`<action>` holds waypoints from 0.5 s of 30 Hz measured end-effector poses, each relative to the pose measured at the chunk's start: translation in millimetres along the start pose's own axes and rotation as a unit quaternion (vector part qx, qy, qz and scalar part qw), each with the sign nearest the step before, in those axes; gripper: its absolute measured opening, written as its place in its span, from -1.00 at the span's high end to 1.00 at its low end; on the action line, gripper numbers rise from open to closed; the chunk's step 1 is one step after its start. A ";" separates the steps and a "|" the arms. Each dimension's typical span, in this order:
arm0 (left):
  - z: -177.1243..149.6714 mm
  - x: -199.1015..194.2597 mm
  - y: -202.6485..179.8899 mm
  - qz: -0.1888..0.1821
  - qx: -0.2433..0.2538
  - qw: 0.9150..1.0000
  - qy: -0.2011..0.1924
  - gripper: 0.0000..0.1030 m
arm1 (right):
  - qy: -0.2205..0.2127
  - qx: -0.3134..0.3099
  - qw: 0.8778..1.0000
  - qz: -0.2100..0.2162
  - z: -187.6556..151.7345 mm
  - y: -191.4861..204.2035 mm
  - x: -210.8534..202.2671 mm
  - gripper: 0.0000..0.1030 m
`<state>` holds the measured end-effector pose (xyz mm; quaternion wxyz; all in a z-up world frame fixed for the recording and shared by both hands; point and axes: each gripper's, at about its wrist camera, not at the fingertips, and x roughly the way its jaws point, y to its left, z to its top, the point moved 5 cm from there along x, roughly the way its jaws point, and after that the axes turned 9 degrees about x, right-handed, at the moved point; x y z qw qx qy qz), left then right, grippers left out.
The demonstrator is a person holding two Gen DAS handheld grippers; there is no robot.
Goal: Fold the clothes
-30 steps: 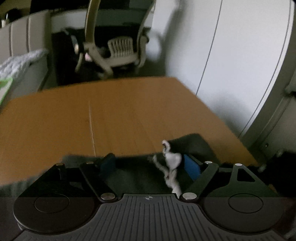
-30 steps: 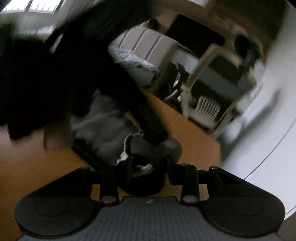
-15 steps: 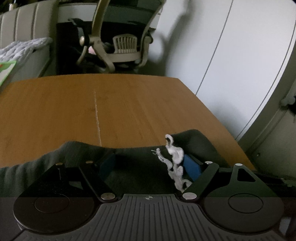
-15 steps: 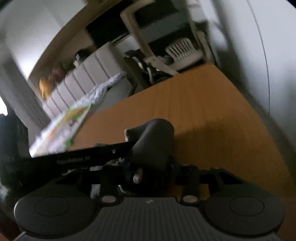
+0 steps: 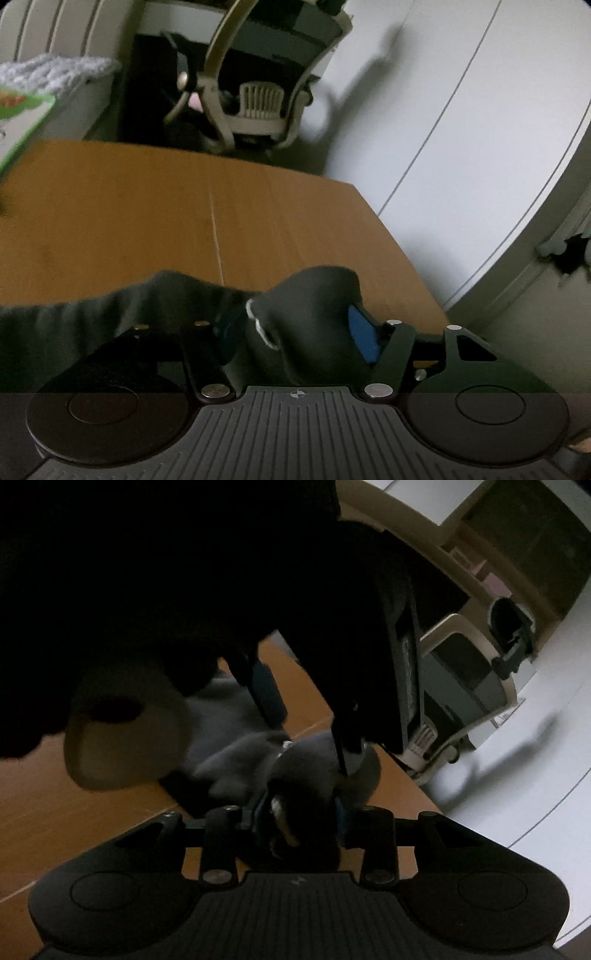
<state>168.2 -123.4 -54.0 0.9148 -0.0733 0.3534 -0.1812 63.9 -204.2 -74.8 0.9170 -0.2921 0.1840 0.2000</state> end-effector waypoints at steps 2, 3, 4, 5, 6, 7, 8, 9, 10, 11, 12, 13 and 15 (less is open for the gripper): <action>-2.6 5.2 4.8 0.006 -0.004 1.000 0.007 -0.27 | 0.001 0.037 0.999 0.025 1.0 -9.2 -3.2 0.16; -3.5 6.8 7.4 0.005 -0.008 1.000 0.007 -0.29 | 0.000 0.068 0.997 0.044 1.9 -16.2 -6.0 0.06; -4.4 7.2 9.8 0.003 -0.013 1.000 0.007 -0.30 | 0.000 0.109 0.992 0.064 2.3 -25.1 -8.6 -0.02; -5.3 7.1 11.9 0.003 -0.018 1.000 0.007 -0.32 | 0.002 0.154 0.985 0.082 2.4 -34.8 -10.4 -0.17; -5.9 7.0 13.6 0.002 -0.021 1.000 0.008 -0.33 | 0.004 0.196 0.976 0.096 1.5 -43.6 -11.1 -0.22; -6.0 7.1 14.8 0.002 -0.024 1.000 0.008 -0.35 | 0.008 0.239 0.965 0.106 -0.8 -52.0 -9.9 -0.22; -6.2 6.8 15.4 0.002 -0.025 1.000 0.008 -0.36 | 0.013 0.279 0.953 0.114 -4.2 -59.5 -7.4 -0.23; -6.5 6.2 15.5 0.004 -0.024 1.000 0.008 -0.38 | 0.019 0.317 0.941 0.121 -7.9 -66.4 -4.5 -0.28; -6.8 5.7 15.5 0.006 -0.023 1.000 0.007 -0.38 | 0.026 0.356 0.925 0.129 -12.1 -72.8 -0.5 -0.31; -6.9 5.3 15.4 0.007 -0.023 1.000 0.007 -0.39 | 0.032 0.391 0.910 0.135 -16.3 -78.1 3.9 -0.35; -7.0 5.0 15.4 0.008 -0.022 1.000 0.007 -0.39 | 0.038 0.421 0.895 0.142 -20.3 -82.2 8.1 -0.40; -7.1 4.8 15.6 0.009 -0.022 1.000 0.007 -0.40 | 0.045 0.447 0.881 0.150 -24.4 -84.7 12.0 -0.42; -7.2 4.9 16.2 0.009 -0.023 1.000 0.007 -0.41 | 0.055 0.488 0.855 0.165 -30.7 -89.3 21.0 -0.44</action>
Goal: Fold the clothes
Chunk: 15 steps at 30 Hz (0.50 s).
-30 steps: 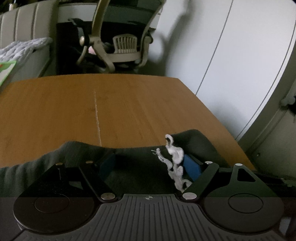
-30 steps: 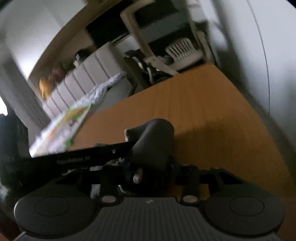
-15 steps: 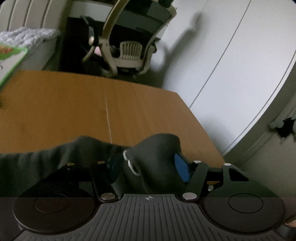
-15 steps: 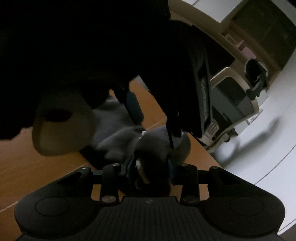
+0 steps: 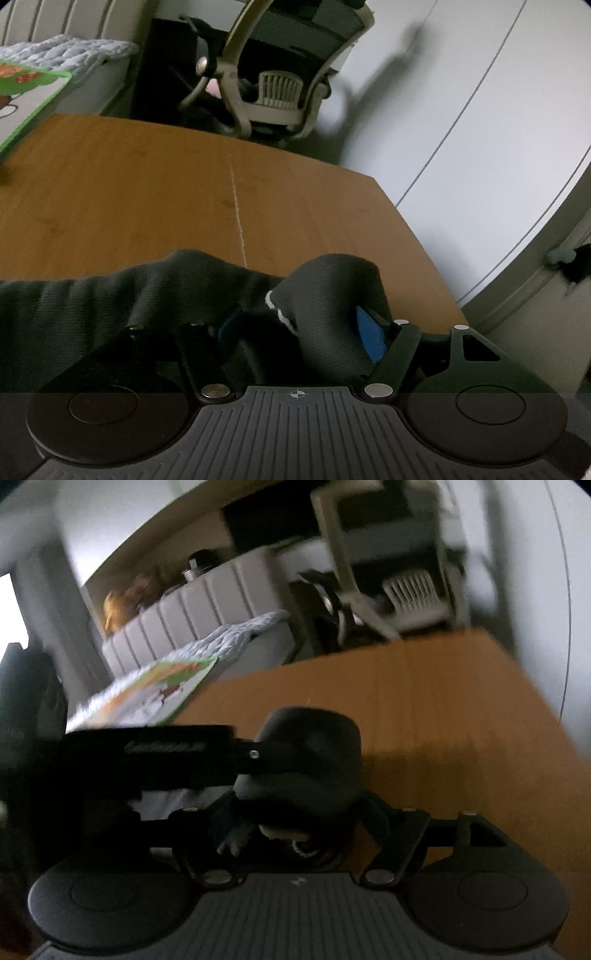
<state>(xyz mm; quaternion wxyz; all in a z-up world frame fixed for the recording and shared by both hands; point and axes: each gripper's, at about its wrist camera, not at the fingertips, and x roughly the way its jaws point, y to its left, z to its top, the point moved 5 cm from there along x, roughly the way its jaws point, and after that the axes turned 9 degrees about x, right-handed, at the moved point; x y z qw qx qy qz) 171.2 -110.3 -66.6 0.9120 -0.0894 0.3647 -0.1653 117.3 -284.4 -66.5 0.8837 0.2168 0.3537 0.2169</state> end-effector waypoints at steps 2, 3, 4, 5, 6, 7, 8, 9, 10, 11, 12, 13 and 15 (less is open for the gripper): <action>0.2 -0.1 0.1 0.001 0.000 1.000 0.000 -0.41 | 0.005 0.021 1.000 0.011 3.1 -3.6 12.0 -0.40; 0.4 -0.3 0.2 0.001 -0.001 1.000 0.000 -0.41 | 0.006 0.021 1.000 0.015 3.4 -3.7 12.6 -0.27; 0.7 -0.8 0.5 0.002 -0.003 1.000 -0.001 -0.42 | 0.006 0.015 1.000 0.015 3.1 -2.8 12.1 -0.19; 0.7 -2.3 1.2 0.000 -0.007 1.000 -0.003 -0.43 | 0.005 0.004 1.000 0.012 2.3 -1.4 10.8 -0.06; 0.2 -4.2 1.8 -0.004 -0.010 1.000 -0.004 -0.44 | 0.005 -0.016 1.000 0.007 1.2 1.8 8.5 0.06; 0.3 -6.7 2.3 -0.007 -0.014 1.000 -0.006 -0.46 | 0.005 -0.042 0.999 0.000 0.0 6.3 5.5 0.09; 1.2 -9.5 2.1 -0.008 -0.016 1.000 -0.010 -0.47 | 0.005 -0.068 0.998 -0.007 -1.3 10.7 2.5 0.12; 2.3 -12.9 1.4 -0.007 -0.014 1.000 -0.016 -0.46 | 0.002 -0.100 0.995 -0.018 -3.0 16.5 0.5 0.12; 3.4 -17.0 0.3 -0.003 -0.010 1.000 -0.022 -0.46 | -0.001 -0.134 0.990 -0.033 -6.0 23.8 -0.4 0.12; 4.1 -21.1 -0.8 -0.001 -0.006 1.000 -0.027 -0.46 | -0.005 -0.170 0.984 -0.047 -9.8 32.4 -0.1 0.12; 4.6 -25.0 -2.0 0.001 -0.001 0.999 -0.032 -0.47 | -0.008 -0.207 0.976 -0.060 -14.9 41.4 1.1 0.11; 4.7 -28.2 -2.6 0.003 0.003 0.999 -0.036 -0.47 | -0.009 -0.242 0.968 -0.071 -20.7 50.3 2.5 0.11; 3.9 -32.3 -2.2 0.010 0.008 0.999 -0.039 -0.48 | -0.014 -0.305 0.948 -0.092 -32.4 65.2 6.6 0.10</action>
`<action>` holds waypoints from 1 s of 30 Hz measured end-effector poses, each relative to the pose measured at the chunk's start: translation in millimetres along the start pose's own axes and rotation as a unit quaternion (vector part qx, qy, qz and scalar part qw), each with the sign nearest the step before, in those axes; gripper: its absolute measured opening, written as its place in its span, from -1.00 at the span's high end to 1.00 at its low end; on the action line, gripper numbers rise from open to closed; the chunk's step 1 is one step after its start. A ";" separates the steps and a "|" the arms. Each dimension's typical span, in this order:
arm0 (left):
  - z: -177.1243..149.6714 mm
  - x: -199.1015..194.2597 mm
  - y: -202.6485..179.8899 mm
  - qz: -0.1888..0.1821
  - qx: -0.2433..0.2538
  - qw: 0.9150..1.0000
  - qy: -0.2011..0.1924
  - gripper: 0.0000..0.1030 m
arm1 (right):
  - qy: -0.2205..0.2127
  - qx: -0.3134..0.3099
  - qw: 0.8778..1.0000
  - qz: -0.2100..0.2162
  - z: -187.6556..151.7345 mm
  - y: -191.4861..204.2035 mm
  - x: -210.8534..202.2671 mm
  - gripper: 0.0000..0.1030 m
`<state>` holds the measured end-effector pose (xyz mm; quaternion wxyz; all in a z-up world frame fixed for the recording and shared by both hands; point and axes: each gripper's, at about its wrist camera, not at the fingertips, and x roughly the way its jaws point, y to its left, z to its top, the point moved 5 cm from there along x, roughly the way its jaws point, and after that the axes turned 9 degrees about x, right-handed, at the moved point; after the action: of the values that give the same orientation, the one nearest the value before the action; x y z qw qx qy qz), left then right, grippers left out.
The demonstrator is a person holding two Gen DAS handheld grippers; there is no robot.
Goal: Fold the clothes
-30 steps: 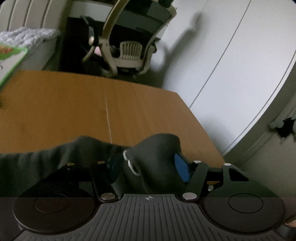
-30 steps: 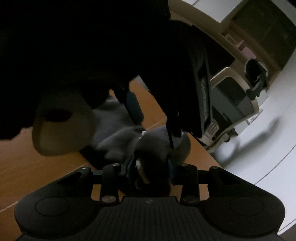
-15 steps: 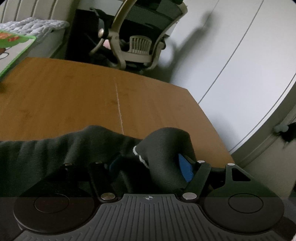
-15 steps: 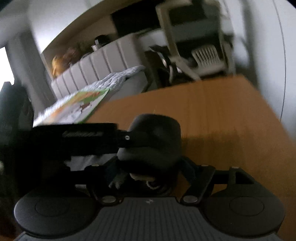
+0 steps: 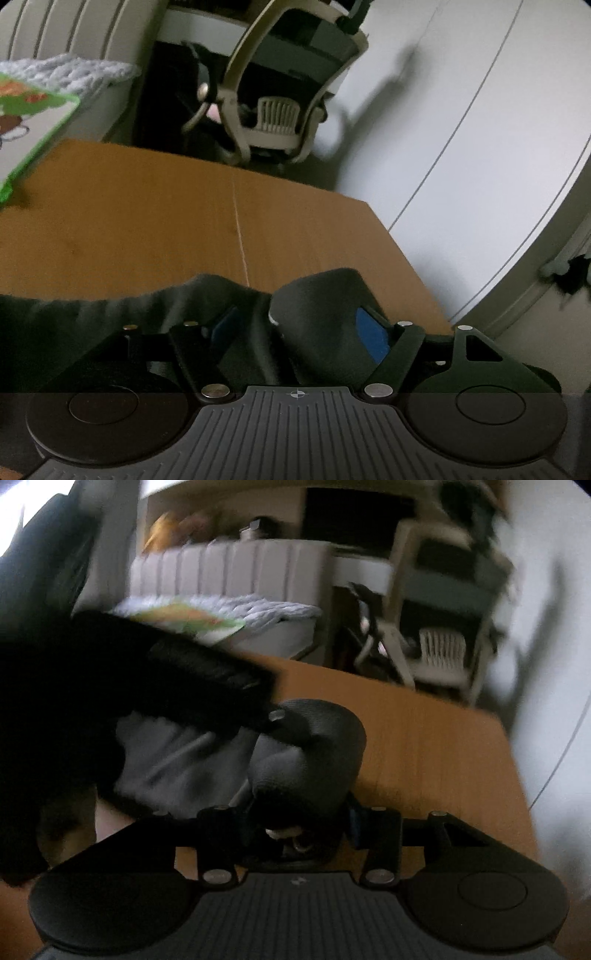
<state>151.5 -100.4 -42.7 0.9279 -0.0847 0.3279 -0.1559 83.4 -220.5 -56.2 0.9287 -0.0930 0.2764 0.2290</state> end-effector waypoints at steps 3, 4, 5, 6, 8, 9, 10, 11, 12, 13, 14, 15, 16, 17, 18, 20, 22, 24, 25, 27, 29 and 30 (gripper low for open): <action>-2.6 -0.4 7.0 0.016 0.000 1.000 0.000 -0.54 | -0.005 -0.066 0.998 -0.022 -3.1 19.7 -0.3 0.09; -3.7 0.0 10.5 0.021 -0.003 1.000 0.001 -0.56 | -0.006 -0.083 0.996 -0.026 -3.8 24.2 0.2 0.08; -4.5 -0.3 13.6 0.025 -0.008 1.000 0.000 -0.56 | -0.006 -0.099 0.995 -0.030 -4.1 28.2 0.7 0.08; -4.5 -1.6 15.6 0.025 -0.012 1.000 -0.003 -0.53 | -0.005 -0.115 0.993 -0.034 -4.2 32.0 1.0 0.08; -2.7 -8.7 16.6 0.020 -0.015 1.000 -0.015 -0.53 | -0.003 -0.144 0.989 -0.042 -4.9 39.0 0.7 0.06; -1.3 -12.3 16.3 0.016 -0.015 0.999 -0.023 -0.53 | -0.001 -0.157 0.987 -0.046 -5.1 42.4 0.8 0.05; 0.1 -14.8 16.0 0.012 -0.016 0.999 -0.028 -0.54 | 0.001 -0.172 0.984 -0.049 -5.2 46.0 1.3 0.05; 0.9 -15.9 15.8 0.010 -0.015 0.999 -0.030 -0.55 | 0.003 -0.185 0.981 -0.053 -5.0 49.7 1.6 0.05; 1.1 -14.9 15.3 0.010 -0.013 0.999 -0.028 -0.55 | 0.005 -0.193 0.980 -0.055 -4.3 52.8 1.9 0.05; 0.1 -12.4 14.5 0.012 -0.007 1.000 -0.024 -0.56 | 0.006 -0.200 0.978 -0.056 -3.3 55.7 2.6 0.04; -1.7 -9.6 14.2 0.016 -0.001 1.000 -0.020 -0.56 | 0.008 -0.206 0.977 -0.057 -2.3 58.5 3.2 0.03; -3.5 -7.0 14.3 0.020 0.004 1.000 -0.017 -0.58 | 0.010 -0.209 0.976 -0.058 -1.0 59.9 5.3 0.01; -5.4 -4.8 15.0 0.024 0.009 1.000 -0.015 -0.63 | 0.013 -0.207 0.977 -0.057 0.3 59.8 7.0 -0.01; -7.1 -3.5 16.3 0.029 0.015 0.999 -0.014 -0.64 | 0.015 -0.205 0.977 -0.055 1.3 59.4 7.6 -0.02; -8.5 -3.2 17.6 0.036 0.023 0.999 -0.015 -0.65 | 0.017 -0.200 0.978 -0.051 2.7 58.6 7.2 -0.06; -12.7 -3.5 22.1 0.053 0.035 0.998 -0.012 -0.66 | 0.018 -0.179 0.983 -0.030 7.1 55.6 2.0 -0.13; -16.1 -3.4 28.8 0.055 0.028 0.998 -0.009 -0.67 | 0.015 -0.142 0.990 0.002 14.3 50.2 -4.8 -0.19; -17.8 -3.8 35.1 0.052 0.016 0.998 -0.007 -0.69 | 0.010 -0.090 0.995 0.031 22.4 42.4 -10.8 -0.21; -18.1 -4.2 36.6 0.051 0.014 0.999 -0.007 -0.69 | 0.009 -0.070 0.997 0.040 25.3 39.5 -11.3 -0.21; -18.1 -5.0 38.6 0.049 0.011 0.999 -0.007 -0.69 | 0.010 -0.038 0.998 0.049 29.5 35.4 -9.1 -0.21; -17.8 -6.7 40.6 0.047 0.007 0.999 -0.008 -0.69 | 0.014 -0.040 0.998 0.044 27.9 38.3 -2.7 -0.21; -17.5 -8.7 43.0 0.048 0.004 0.999 -0.009 -0.67 | 0.016 -0.049 0.998 0.039 26.6 40.8 1.0 -0.21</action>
<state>144.0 -58.0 -62.2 0.9375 -0.0667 0.3226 -0.1119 77.1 -176.3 -36.5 0.9090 -0.1309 0.2830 0.2766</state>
